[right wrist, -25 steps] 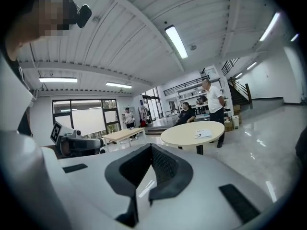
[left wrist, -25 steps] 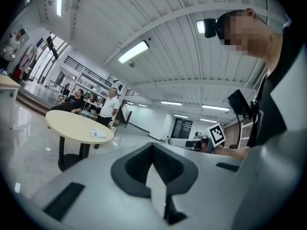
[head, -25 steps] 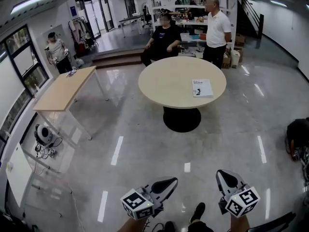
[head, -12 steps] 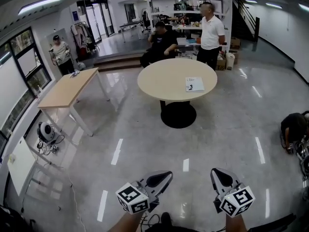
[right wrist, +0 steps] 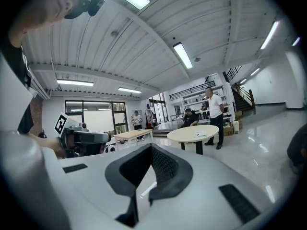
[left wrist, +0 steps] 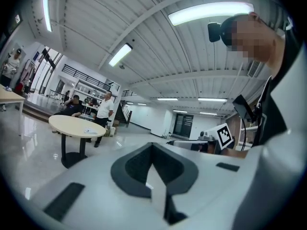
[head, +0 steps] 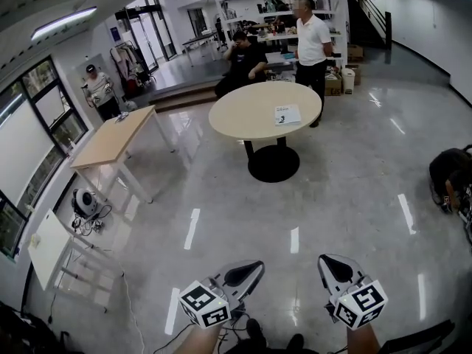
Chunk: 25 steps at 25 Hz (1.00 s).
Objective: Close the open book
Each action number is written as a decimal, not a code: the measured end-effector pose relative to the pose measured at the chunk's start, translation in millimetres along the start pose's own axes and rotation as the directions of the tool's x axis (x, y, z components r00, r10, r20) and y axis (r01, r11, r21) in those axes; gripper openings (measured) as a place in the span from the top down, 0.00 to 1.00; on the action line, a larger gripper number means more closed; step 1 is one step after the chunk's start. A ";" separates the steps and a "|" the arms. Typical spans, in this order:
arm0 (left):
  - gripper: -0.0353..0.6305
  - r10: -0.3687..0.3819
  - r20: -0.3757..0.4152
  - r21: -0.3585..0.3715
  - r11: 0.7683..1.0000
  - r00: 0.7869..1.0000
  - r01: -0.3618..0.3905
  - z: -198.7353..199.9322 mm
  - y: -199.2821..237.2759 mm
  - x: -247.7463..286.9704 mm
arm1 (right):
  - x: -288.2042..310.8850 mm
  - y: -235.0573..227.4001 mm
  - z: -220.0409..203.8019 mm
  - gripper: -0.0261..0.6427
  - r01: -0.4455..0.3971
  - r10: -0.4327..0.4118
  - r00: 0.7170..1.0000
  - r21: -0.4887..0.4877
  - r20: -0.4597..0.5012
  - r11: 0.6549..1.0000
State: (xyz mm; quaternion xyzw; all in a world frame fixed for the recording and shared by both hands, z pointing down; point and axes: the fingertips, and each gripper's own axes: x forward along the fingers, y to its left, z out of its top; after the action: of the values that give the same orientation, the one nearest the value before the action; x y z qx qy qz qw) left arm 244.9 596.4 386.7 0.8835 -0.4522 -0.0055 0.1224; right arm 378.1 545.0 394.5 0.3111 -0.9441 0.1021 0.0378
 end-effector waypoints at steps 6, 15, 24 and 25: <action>0.96 -0.006 0.001 0.014 1.000 1.000 0.006 -4.8 -18.2 -30.0 | -19.5 22.2 3.1 0.96 0.025 -0.025 0.999 -0.016 0.027 1.000; 0.96 -0.024 0.025 0.006 1.000 0.999 0.024 -1.0 -22.1 -69.9 | -26.7 62.2 9.8 0.96 0.064 -0.063 0.997 -0.038 0.036 0.997; 0.96 -0.018 0.036 0.019 1.000 0.999 0.017 4.2 -23.1 -82.1 | -34.0 70.8 15.7 0.96 0.086 -0.084 0.995 -0.033 0.050 0.996; 0.96 -0.014 0.037 0.022 1.000 0.999 0.013 4.9 -23.0 -82.6 | -34.5 70.7 16.1 0.96 0.087 -0.085 0.995 -0.033 0.050 0.996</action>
State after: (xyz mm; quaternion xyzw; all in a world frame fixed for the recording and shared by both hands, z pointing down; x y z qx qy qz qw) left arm 213.9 674.3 368.5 0.8875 -0.4485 -0.0177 0.1046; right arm 363.6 617.1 362.2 0.3531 -0.9321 0.0762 0.0245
